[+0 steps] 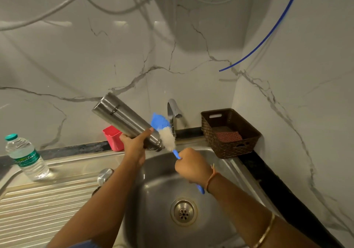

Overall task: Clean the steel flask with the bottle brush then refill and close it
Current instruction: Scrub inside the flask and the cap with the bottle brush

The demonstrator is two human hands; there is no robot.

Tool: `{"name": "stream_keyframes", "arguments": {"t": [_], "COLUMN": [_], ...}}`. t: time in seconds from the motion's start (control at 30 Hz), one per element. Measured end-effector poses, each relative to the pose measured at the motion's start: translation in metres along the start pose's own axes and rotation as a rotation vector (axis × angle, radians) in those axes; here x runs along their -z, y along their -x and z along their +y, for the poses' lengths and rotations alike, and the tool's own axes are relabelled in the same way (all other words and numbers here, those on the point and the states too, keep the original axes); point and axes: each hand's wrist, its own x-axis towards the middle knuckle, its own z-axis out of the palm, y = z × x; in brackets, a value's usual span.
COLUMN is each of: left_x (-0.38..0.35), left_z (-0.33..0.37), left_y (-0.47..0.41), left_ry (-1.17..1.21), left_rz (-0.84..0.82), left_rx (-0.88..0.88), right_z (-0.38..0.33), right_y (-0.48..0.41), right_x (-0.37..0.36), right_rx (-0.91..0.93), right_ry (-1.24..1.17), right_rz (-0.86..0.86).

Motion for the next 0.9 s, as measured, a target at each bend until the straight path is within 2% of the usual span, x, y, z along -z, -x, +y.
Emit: {"name": "stream_keyframes", "arguments": {"t": [0.1,0.2,0.3,0.4,0.5,0.57,0.77,0.9], "left_x": [0.000,0.001,-0.002,-0.004,0.002,0.006,0.000,0.010], "left_z": [0.005,0.013,0.007,-0.003,0.001,0.002,-0.013,-0.009], "left_y": [-0.007,-0.011,-0.006,-0.001,-0.012,-0.020,-0.011,-0.022], "left_ry": [0.007,0.098,0.176,0.099,-0.021,-0.074,-0.077,-0.128], "left_rz": [0.073,0.142,0.024,-0.068,-0.027,0.000,-0.032,0.017], "left_rx": [-0.046,-0.008,0.062,0.070,0.000,-0.027,0.014,0.065], "right_z": [0.000,0.005,0.009,0.012,0.010,0.009,0.003,0.000], "right_y": [0.016,0.029,0.007,-0.006,0.017,0.030,0.000,0.021], "right_x": [-0.009,-0.018,-0.004,0.007,-0.005,-0.013,-0.004,-0.006], "right_rx": [0.082,0.158,0.052,0.004,0.113,0.172,0.007,0.076], "right_ry": [0.075,0.124,0.050,-0.071,0.050,0.047,-0.097,-0.032], "right_rz": [-0.048,-0.044,-0.007,-0.036,-0.084,-0.047,-0.029,-0.063]}}
